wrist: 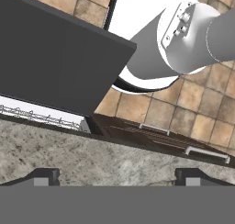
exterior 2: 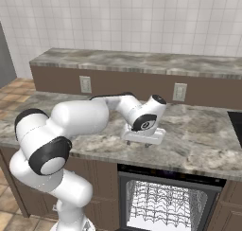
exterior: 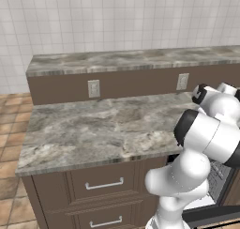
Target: Open the dishwasher door and pull out the top rack.
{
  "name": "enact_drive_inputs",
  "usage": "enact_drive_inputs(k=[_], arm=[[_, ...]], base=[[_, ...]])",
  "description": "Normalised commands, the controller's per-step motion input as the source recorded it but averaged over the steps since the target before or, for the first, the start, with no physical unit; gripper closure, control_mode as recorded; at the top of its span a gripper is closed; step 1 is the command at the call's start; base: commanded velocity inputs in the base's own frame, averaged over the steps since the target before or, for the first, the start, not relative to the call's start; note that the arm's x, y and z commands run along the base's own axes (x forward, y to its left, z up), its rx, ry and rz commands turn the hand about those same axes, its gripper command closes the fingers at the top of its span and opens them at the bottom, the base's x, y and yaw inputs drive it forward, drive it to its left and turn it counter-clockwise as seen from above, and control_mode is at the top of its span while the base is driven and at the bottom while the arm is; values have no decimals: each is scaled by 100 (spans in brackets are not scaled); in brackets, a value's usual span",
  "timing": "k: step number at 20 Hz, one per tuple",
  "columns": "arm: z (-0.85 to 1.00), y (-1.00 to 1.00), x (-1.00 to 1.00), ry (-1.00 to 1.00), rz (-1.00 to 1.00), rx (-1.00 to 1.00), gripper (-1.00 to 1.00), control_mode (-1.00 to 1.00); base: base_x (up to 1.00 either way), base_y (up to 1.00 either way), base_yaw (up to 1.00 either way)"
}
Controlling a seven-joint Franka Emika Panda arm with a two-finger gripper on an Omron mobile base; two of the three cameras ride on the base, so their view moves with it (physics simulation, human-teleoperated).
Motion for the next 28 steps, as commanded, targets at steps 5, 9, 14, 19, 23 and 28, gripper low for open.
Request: enact_drive_inputs(k=[5,9,14,19,23,28], arm=[[-4,1,52,12,-21,0,-100,-100],[-10,0,41,7,-14,0,-100,-100],[-6,0,4,1,-3,0,-100,100],[0,0,0,0,0,0,-100,100],[0,0,0,0,0,0,-100,100],[0,0,0,0,0,0,-100,100]], base=[[0,0,0],[0,0,0],[0,1,0],[-17,32,0],[-48,54,-1],[-54,56,-5]])
